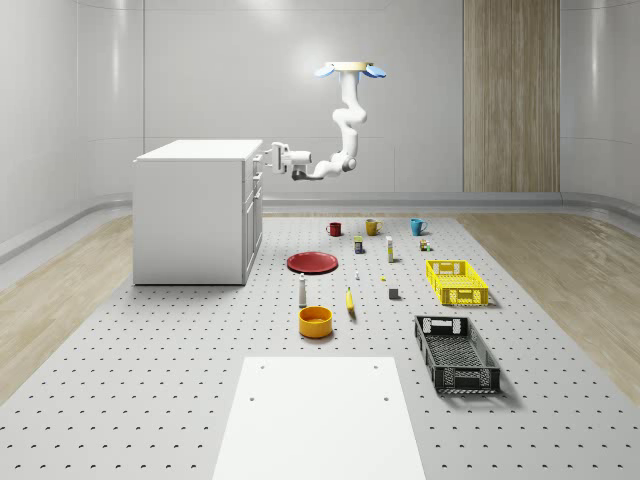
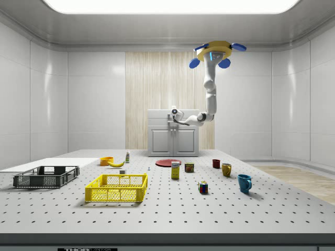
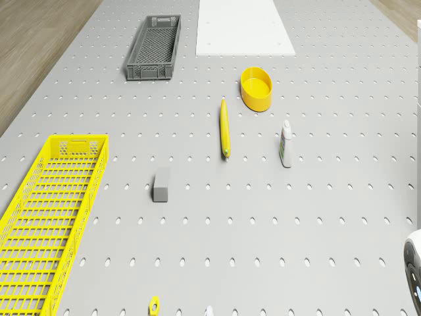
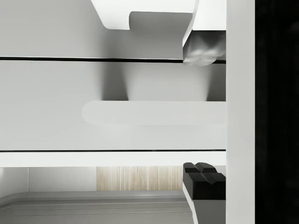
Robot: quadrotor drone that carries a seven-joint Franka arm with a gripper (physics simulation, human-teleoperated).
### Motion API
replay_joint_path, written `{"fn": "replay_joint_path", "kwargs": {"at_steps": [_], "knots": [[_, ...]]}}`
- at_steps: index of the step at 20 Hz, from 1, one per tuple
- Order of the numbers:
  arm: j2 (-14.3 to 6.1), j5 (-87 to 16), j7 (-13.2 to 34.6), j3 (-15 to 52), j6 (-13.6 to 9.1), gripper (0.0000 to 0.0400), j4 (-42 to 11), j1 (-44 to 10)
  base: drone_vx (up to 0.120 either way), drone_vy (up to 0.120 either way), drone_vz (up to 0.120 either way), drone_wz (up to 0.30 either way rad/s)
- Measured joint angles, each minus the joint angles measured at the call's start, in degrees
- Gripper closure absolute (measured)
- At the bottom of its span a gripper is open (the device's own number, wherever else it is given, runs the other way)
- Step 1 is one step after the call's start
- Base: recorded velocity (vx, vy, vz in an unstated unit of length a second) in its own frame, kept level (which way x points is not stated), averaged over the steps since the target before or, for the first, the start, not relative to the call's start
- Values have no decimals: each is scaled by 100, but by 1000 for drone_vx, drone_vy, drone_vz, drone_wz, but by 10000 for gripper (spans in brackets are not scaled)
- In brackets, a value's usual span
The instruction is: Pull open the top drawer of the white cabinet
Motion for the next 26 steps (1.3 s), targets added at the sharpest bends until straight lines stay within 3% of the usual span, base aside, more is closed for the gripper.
{"fn": "replay_joint_path", "kwargs": {"at_steps": [8, 16, 21, 26], "knots": [[69, 6, -15, 71, 64, 95, 80, -48, 0, 0, 0, 0], [266, 2, -46, 144, 236, 95, 306, -53, 0, 0, 0, 0], [419, -16, -62, -128, 360, 95, 483, 267, 0, 0, 0, 0], [574, -52, -70, 586, 478, 95, 659, -385, 0, 0, 0, 0]]}}
